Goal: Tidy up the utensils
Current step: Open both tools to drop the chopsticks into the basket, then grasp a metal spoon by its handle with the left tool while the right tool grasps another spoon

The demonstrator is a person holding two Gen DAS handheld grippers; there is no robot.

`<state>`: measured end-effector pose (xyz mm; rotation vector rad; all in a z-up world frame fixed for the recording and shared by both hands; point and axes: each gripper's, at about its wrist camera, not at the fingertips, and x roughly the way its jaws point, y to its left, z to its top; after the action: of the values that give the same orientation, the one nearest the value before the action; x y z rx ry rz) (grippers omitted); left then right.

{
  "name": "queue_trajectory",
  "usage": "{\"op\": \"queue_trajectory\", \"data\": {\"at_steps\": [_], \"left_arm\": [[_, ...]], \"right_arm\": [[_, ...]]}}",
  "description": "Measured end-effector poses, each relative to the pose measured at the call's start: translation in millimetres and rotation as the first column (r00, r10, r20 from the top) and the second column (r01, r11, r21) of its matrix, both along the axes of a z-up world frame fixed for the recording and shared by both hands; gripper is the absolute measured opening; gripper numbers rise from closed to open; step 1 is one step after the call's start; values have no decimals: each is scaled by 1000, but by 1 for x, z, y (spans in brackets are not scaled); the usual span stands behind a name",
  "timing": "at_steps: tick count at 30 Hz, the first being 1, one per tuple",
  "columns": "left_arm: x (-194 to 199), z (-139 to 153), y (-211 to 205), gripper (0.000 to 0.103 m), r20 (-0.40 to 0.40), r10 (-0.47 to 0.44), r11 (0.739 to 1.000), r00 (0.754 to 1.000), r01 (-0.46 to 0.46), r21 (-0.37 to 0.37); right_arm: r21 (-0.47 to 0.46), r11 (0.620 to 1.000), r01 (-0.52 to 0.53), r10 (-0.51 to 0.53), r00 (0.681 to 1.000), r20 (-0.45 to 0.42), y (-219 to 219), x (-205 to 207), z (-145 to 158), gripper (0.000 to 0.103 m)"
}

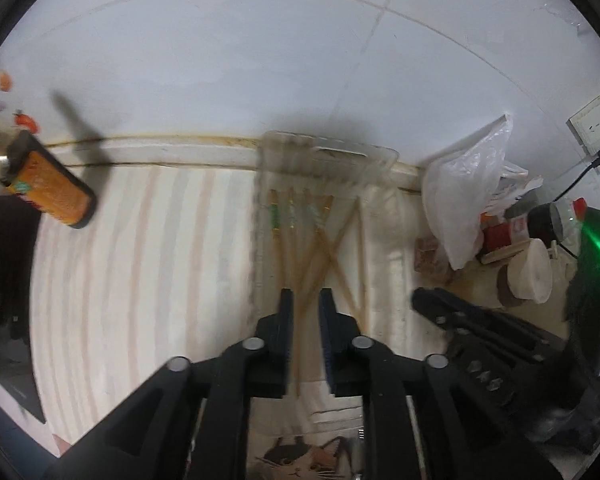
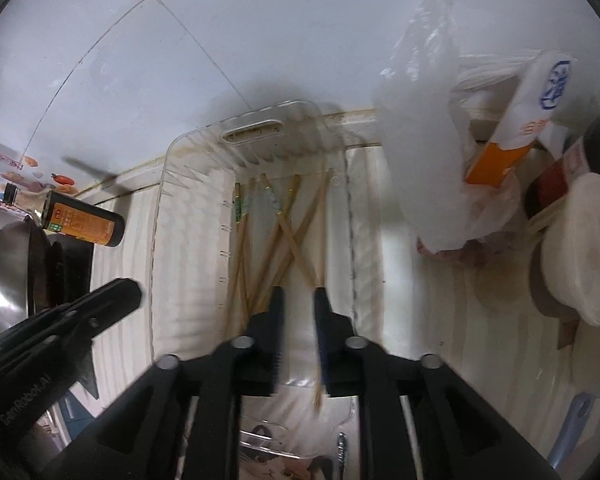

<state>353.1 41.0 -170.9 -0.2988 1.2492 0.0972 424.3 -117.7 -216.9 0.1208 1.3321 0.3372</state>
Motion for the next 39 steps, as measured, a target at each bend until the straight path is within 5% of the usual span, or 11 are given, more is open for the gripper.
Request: {"op": "queue_trajectory", "data": {"at_steps": [4, 6, 12, 18, 32, 39], "left_arm": [[-27, 11, 5, 59, 51, 34, 994, 998, -38, 100], [-44, 14, 6, 60, 79, 43, 987, 996, -54, 150], [-87, 24, 0, 102, 169, 42, 961, 985, -86, 264], [-130, 35, -13, 103, 225, 23, 942, 974, -97, 323], [-203, 92, -35, 103, 347, -2, 957, 938, -99, 273], [-222, 101, -36, 103, 357, 21, 961, 934, -117, 249]], "right_arm": [[-12, 1000, 22, -22, 999, 43, -15, -16, 15, 37], [-50, 998, 27, -22, 996, 83, -21, -27, 21, 44], [-174, 983, 55, -15, 974, 227, -33, -77, 39, 78], [-223, 971, 88, -11, 945, 327, -47, -131, 52, 101], [-193, 969, 158, -37, 857, 513, -67, -227, 137, 103], [-99, 982, 161, -88, 852, 517, -79, -248, 150, 103]]}}
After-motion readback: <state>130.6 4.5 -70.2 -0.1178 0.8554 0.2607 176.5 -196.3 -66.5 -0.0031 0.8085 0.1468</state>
